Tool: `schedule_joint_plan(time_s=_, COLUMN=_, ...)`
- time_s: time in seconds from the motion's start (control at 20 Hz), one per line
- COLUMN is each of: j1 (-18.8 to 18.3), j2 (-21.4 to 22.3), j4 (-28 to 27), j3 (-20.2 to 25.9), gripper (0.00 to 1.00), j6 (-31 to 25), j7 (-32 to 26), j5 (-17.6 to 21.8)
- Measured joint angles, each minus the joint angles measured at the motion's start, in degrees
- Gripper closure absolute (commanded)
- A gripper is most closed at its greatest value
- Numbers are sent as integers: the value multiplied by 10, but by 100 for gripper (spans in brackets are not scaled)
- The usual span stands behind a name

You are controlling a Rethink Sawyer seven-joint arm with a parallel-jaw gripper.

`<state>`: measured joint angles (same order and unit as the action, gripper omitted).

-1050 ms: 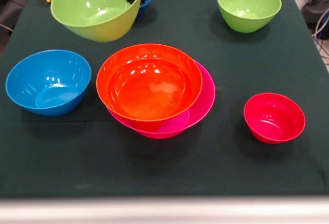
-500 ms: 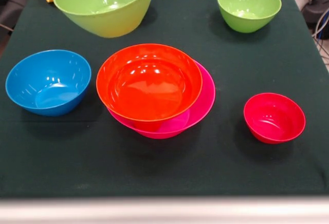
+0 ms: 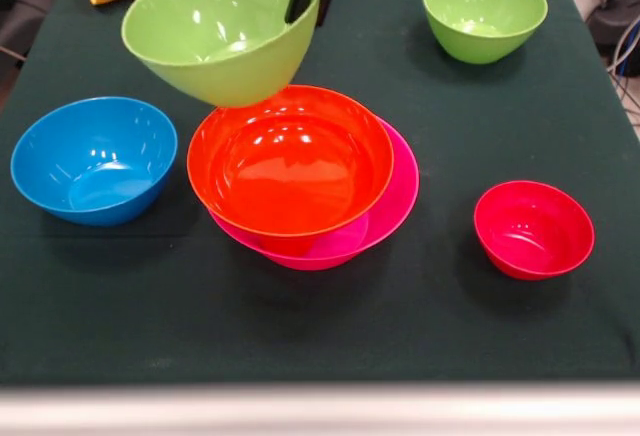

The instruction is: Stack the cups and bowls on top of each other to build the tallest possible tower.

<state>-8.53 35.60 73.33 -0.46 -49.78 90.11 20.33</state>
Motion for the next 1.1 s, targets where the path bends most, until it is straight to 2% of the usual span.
schedule_joint_plan(time_s=0.7, j1=31, j2=-68, j4=-64, j3=0, gripper=100, j6=0, j7=0, j5=-36)
schedule_joint_plan(time_s=1.1, j1=48, j2=-97, j4=-76, j3=-4, gripper=100, j6=0, j7=0, j5=-47)
